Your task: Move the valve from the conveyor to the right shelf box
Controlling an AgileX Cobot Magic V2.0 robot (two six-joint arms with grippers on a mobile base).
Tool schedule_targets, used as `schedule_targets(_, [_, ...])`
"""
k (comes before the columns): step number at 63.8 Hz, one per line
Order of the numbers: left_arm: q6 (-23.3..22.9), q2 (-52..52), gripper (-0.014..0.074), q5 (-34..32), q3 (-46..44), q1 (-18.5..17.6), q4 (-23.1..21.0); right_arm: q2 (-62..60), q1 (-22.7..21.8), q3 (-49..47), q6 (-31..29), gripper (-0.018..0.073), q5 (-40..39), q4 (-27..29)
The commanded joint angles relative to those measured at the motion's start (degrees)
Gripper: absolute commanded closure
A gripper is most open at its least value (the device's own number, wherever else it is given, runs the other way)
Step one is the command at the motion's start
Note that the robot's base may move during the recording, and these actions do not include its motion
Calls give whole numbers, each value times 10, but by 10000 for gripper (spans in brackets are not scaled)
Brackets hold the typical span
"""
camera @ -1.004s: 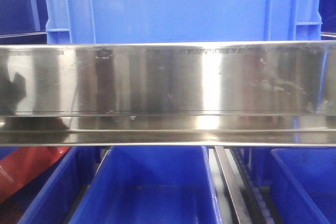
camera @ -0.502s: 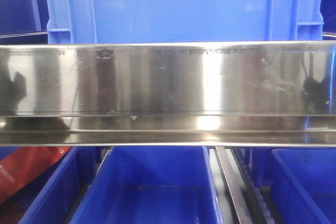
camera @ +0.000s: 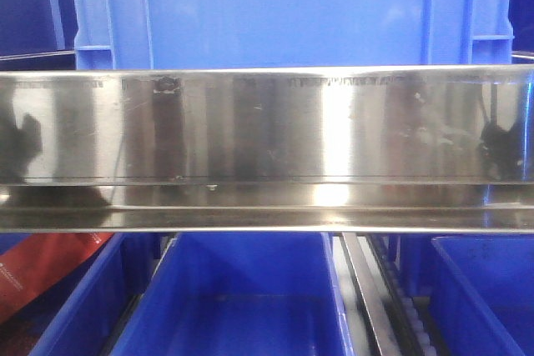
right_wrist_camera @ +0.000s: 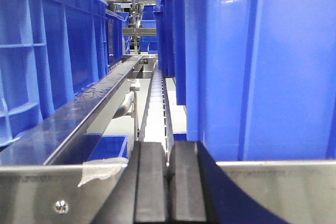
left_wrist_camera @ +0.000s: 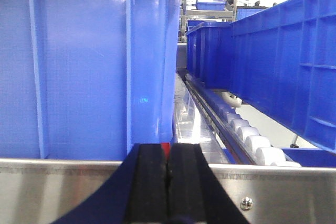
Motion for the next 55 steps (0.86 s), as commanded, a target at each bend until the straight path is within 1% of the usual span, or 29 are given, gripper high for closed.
schedule_targets(1, [1, -3, 708, -11, -1, 2, -3, -2, -3, 2, 1, 721, -12, -4])
schedule_targets(55, [1, -3, 708, -11, -1, 2, -3, -2, -3, 2, 1, 721, -12, -4])
